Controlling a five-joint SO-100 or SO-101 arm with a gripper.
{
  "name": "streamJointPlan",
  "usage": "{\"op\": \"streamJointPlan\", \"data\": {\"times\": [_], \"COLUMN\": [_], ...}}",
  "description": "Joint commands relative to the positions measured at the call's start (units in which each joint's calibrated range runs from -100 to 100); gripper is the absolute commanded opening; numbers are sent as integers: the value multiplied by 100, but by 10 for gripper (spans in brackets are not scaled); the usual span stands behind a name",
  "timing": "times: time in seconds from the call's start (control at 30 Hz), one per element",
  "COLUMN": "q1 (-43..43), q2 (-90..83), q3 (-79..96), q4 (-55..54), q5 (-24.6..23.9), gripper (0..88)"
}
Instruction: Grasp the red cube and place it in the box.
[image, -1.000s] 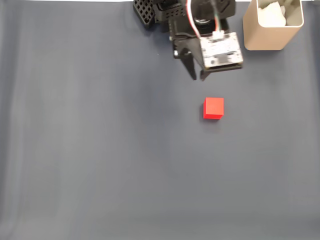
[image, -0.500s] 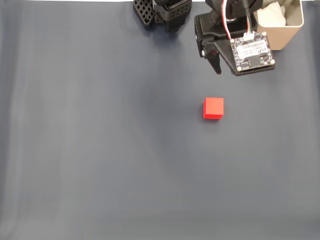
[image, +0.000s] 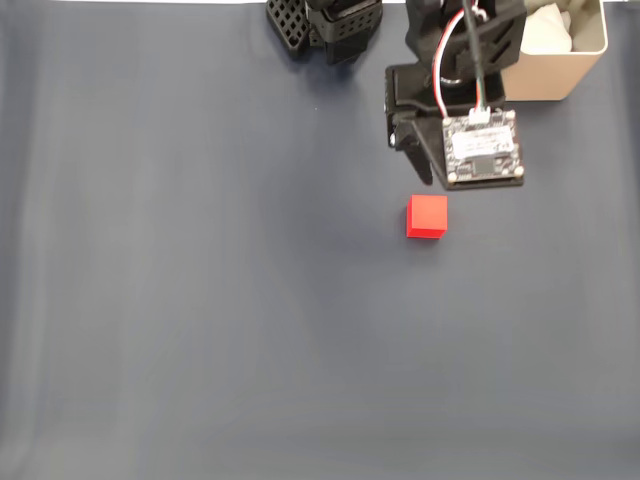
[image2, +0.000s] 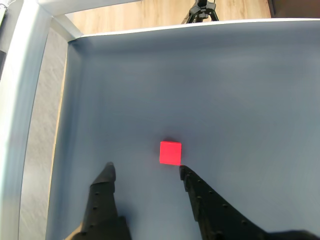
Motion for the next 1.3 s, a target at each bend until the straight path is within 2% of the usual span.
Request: {"op": "streamJointPlan", "data": {"times": [0.0, 0.4, 1.27], "q1": [140, 438, 559], "q2": [50, 275, 829], "q3": [-89, 640, 1570], "q4": [-185, -990, -2089], "q5": [-39, -63, 0], "gripper": [386, 465, 478]}}
